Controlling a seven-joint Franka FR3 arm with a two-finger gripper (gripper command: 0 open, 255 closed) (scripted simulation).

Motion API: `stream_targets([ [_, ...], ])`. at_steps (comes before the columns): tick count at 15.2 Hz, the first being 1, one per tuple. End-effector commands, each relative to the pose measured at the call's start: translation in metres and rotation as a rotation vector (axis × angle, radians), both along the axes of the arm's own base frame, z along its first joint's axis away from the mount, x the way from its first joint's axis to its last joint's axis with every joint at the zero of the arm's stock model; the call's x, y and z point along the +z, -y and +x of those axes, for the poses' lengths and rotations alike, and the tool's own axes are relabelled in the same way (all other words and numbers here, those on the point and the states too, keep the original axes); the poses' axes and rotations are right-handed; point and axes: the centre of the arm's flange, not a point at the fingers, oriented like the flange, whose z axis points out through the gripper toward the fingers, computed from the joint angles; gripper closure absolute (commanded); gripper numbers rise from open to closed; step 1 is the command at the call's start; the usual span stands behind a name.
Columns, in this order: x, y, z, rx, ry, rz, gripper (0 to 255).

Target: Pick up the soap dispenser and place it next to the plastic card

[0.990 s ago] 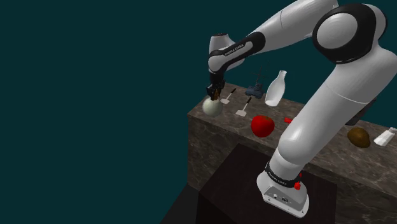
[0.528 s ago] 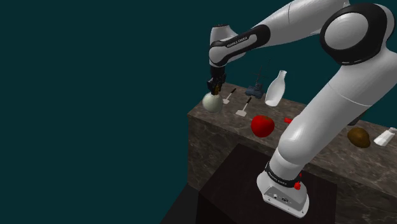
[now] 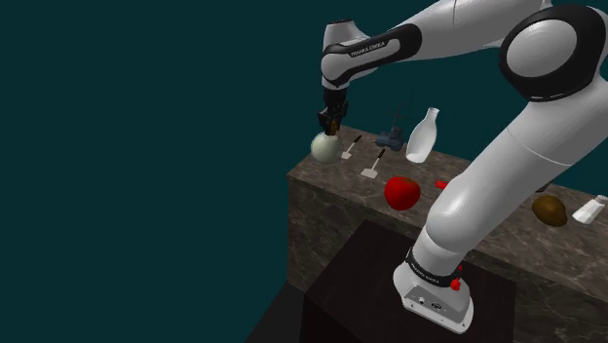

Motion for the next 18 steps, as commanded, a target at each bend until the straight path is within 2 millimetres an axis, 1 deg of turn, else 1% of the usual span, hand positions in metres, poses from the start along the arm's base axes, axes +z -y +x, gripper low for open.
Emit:
stream_targets([
  [1,0.011,0.000,-0.001,0.000,0.000,0.000,255],
  [18,0.101,0.000,-0.001,0.000,0.000,0.000,255],
])
